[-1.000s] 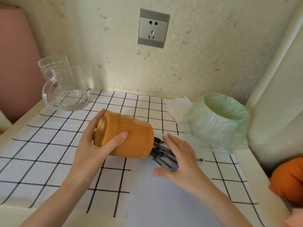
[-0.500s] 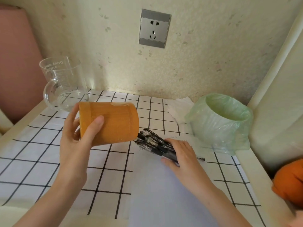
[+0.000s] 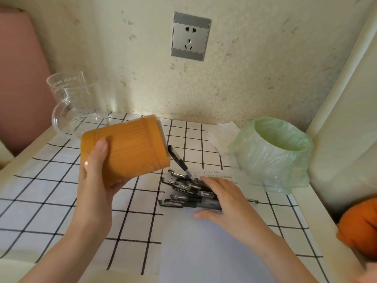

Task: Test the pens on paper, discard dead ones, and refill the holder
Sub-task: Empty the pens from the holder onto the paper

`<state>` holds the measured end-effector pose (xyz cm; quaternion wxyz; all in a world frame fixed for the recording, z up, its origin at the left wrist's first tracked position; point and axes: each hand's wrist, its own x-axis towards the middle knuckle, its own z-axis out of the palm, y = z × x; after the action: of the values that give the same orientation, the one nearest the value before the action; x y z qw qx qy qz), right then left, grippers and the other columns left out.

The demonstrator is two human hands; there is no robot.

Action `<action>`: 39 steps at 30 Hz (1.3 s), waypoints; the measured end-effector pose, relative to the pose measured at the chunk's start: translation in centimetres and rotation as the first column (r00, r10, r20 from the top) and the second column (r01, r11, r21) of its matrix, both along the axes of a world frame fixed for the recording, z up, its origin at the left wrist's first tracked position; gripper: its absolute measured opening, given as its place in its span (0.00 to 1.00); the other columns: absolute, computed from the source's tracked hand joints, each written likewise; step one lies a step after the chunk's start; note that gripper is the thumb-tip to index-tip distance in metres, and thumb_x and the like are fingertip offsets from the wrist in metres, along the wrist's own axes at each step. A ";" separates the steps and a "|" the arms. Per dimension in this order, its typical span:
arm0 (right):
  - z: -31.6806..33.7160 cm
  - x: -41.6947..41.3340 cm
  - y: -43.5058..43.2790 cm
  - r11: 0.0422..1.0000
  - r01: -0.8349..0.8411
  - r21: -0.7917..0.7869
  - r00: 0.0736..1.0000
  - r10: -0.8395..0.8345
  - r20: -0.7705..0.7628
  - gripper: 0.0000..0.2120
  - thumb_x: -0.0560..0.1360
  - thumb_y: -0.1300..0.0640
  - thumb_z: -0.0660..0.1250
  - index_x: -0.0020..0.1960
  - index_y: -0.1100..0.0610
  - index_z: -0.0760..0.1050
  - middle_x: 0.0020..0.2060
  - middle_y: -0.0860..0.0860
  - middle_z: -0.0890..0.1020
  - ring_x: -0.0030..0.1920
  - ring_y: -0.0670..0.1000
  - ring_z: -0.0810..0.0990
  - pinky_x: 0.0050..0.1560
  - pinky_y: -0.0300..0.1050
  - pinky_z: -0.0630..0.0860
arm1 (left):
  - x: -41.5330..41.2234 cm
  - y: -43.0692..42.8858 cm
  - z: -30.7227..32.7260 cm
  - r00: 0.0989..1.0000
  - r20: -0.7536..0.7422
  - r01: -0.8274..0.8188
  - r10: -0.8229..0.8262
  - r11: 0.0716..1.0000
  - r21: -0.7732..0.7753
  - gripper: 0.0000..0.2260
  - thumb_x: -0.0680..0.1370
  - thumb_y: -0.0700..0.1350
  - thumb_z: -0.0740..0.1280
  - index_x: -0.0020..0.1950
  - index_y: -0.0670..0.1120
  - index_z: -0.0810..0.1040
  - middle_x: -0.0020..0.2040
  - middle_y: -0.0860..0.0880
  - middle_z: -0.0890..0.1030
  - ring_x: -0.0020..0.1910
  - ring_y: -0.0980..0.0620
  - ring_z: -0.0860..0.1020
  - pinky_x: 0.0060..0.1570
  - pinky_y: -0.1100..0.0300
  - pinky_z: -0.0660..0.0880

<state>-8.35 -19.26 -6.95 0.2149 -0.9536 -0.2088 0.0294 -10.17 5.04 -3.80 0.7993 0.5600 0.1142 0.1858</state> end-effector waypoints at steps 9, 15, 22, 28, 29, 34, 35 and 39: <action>0.5 -0.4 1.7 0.983 -0.026 0.180 1.000 0.023 0.018 0.25 0.79 0.48 0.60 0.74 0.43 0.59 0.71 0.38 0.64 0.69 0.35 0.57 0.71 0.35 0.53 | -0.4 -1.0 -0.5 0.997 -0.032 0.081 -0.077 0.985 0.155 0.31 0.61 0.67 0.67 0.63 0.62 0.70 0.58 0.58 0.78 0.54 0.59 0.78 0.51 0.57 0.74; -0.1 0.6 1.9 0.918 0.145 0.368 0.980 -0.184 0.074 0.10 0.78 0.56 0.65 0.57 0.54 0.79 0.65 0.43 0.76 0.61 0.45 0.76 0.63 0.50 0.73 | -0.1 -0.2 -0.3 0.997 -0.032 0.072 -0.070 0.995 0.065 0.28 0.65 0.66 0.65 0.64 0.60 0.70 0.60 0.56 0.77 0.55 0.59 0.78 0.54 0.52 0.75; 1.1 0.6 1.1 0.970 0.178 0.168 0.975 -0.197 0.106 0.12 0.77 0.55 0.66 0.59 0.51 0.79 0.57 0.44 0.80 0.58 0.46 0.76 0.56 0.33 0.68 | -0.2 0.1 0.9 0.994 0.038 0.110 -0.106 0.987 -0.119 0.20 0.77 0.60 0.55 0.65 0.53 0.70 0.61 0.50 0.78 0.58 0.49 0.78 0.52 0.44 0.76; 1.6 0.2 1.5 0.940 0.183 0.290 0.983 -0.180 -0.035 0.17 0.76 0.51 0.66 0.65 0.44 0.73 0.60 0.38 0.77 0.61 0.37 0.73 0.64 0.36 0.69 | -0.4 -0.5 1.0 0.927 -0.061 0.309 -0.370 0.844 -0.438 0.22 0.74 0.65 0.58 0.62 0.56 0.75 0.61 0.45 0.78 0.54 0.40 0.80 0.47 0.41 0.78; 2.0 0.0 1.6 0.901 0.195 0.388 0.980 -0.162 -0.115 0.20 0.75 0.50 0.68 0.65 0.40 0.71 0.59 0.34 0.76 0.61 0.32 0.71 0.62 0.32 0.68 | -0.4 -0.6 1.0 0.892 -0.073 0.353 -0.447 0.787 -0.505 0.22 0.74 0.65 0.58 0.61 0.56 0.76 0.61 0.43 0.78 0.55 0.38 0.79 0.46 0.41 0.78; 3.6 -0.7 2.5 0.754 0.068 0.654 0.944 0.163 -0.286 0.43 0.65 0.51 0.78 0.72 0.39 0.58 0.68 0.34 0.68 0.69 0.37 0.65 0.67 0.40 0.65 | -0.5 -1.7 0.6 0.628 -0.076 0.511 -0.774 0.484 -0.711 0.28 0.71 0.70 0.57 0.64 0.55 0.74 0.63 0.37 0.75 0.60 0.33 0.74 0.40 0.49 0.82; 3.7 -0.7 2.7 0.735 0.057 0.676 0.938 0.192 -0.287 0.44 0.64 0.54 0.79 0.72 0.40 0.59 0.67 0.35 0.70 0.68 0.38 0.67 0.66 0.40 0.67 | -0.4 -2.0 0.5 0.596 -0.110 0.526 -0.796 0.490 -0.695 0.29 0.71 0.70 0.56 0.65 0.54 0.74 0.63 0.38 0.76 0.60 0.34 0.75 0.40 0.49 0.82; 3.9 -0.7 3.0 0.705 0.071 0.705 0.928 0.213 -0.307 0.40 0.63 0.61 0.79 0.69 0.49 0.65 0.62 0.43 0.77 0.63 0.44 0.75 0.60 0.41 0.74 | -0.1 -2.7 0.0 0.567 -0.210 0.588 -0.796 0.571 -0.573 0.31 0.71 0.70 0.52 0.65 0.53 0.73 0.61 0.42 0.79 0.57 0.39 0.78 0.32 0.53 0.81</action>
<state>-9.04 -16.21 -3.06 0.5962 -0.7667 -0.1976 0.1329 -10.25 2.36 -3.83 0.8596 0.3875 0.0970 -0.3187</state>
